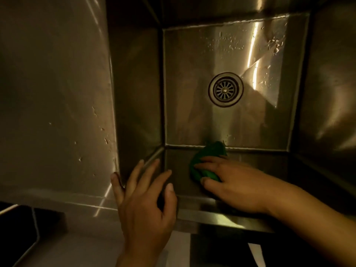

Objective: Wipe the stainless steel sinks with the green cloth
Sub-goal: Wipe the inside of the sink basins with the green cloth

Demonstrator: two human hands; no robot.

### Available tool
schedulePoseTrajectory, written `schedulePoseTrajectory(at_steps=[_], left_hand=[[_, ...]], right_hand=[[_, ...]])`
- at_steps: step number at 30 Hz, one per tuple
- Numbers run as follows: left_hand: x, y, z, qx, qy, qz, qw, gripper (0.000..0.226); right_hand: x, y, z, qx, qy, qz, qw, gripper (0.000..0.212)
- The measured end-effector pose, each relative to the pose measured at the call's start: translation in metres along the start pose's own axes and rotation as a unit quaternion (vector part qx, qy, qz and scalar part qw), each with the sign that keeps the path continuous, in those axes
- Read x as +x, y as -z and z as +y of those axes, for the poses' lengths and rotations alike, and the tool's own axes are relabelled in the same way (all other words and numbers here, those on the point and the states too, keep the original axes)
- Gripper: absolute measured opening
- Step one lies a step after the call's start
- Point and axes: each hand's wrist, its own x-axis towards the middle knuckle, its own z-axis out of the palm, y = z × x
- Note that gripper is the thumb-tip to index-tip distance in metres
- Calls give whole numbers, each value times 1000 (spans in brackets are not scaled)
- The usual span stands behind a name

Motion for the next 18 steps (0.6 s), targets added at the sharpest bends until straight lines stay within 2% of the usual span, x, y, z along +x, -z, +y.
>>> schedulePoseTrajectory(at_steps=[3, 10, 16, 18], left_hand=[[5, -4, 11, -12, 47, 20, 999, 35], [10, -4, 14, -34, 64, 33, 997, 36], [9, -2, 16, -50, 83, 59, 994, 58], [9, -2, 17, -50, 80, 55, 994, 57]], right_hand=[[2, 4, 19, -9, -24, -15, 1000, 58], [64, 8, 44, -4, -83, -59, 995, 59], [129, -18, -3, 28, -16, -37, 999, 59], [135, -23, -21, 40, 25, -36, 998, 54]])
